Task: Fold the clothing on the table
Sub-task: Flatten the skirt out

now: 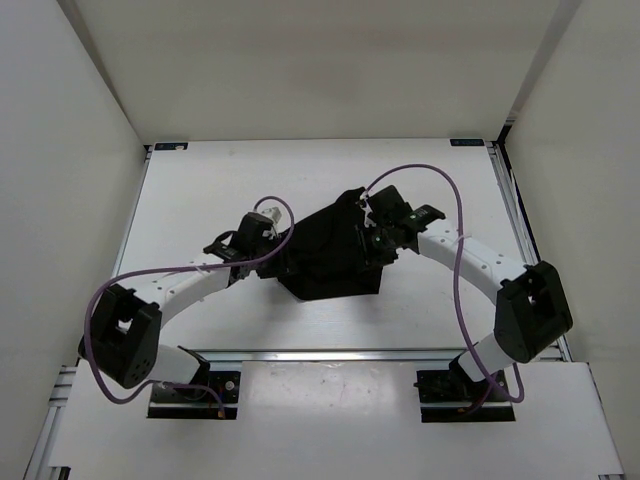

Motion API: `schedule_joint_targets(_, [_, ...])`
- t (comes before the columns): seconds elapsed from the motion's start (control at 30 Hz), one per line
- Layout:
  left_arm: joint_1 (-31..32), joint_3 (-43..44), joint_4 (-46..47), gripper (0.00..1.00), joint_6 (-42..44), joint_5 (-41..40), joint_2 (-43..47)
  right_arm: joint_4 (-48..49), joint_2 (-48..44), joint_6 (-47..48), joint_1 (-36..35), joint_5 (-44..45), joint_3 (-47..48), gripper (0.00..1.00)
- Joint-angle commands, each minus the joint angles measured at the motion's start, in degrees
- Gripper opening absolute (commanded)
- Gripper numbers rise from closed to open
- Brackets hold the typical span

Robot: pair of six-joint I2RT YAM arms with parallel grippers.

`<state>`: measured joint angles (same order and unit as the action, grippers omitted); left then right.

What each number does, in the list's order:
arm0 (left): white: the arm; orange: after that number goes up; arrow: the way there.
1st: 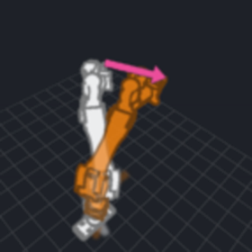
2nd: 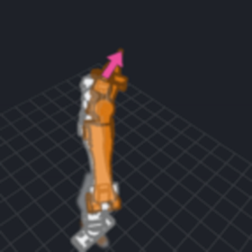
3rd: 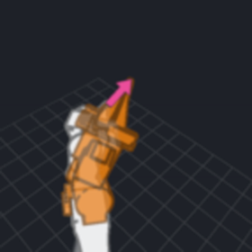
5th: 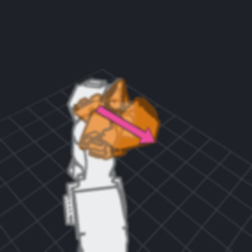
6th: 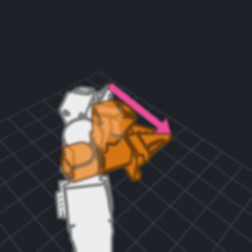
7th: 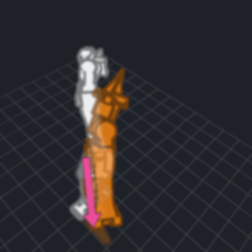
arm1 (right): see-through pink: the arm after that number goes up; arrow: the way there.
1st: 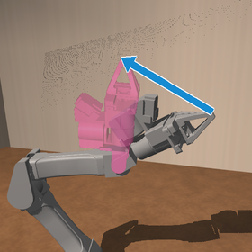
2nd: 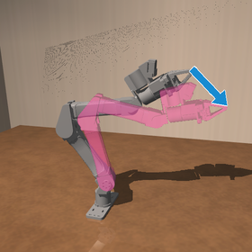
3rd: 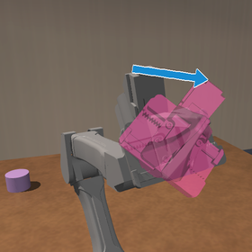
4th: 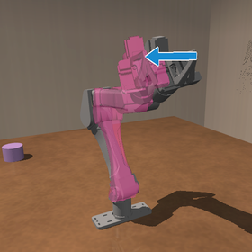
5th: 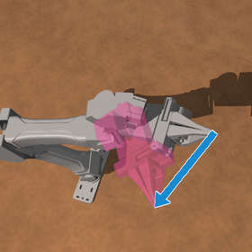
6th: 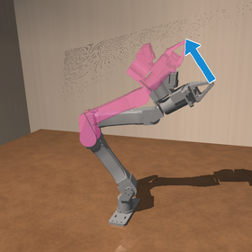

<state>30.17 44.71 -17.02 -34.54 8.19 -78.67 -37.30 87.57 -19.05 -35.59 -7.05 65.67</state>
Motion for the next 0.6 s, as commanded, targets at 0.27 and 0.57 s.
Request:
schedule_joint_targets(0.27, [10.8, 5.1, -4.2, 0.52, 3.8, -15.7, -5.3, 1.3, -2.4, -0.7, 1.4, -3.8, -1.2, 0.37])
schedule_joint_targets(0.57, [13.8, 8.6, -3.6, 0.52, 8.2, -18.2, -8.9, 1.1, 1.0, -2.8, 2.9, -7.0, -3.5, 0.36])
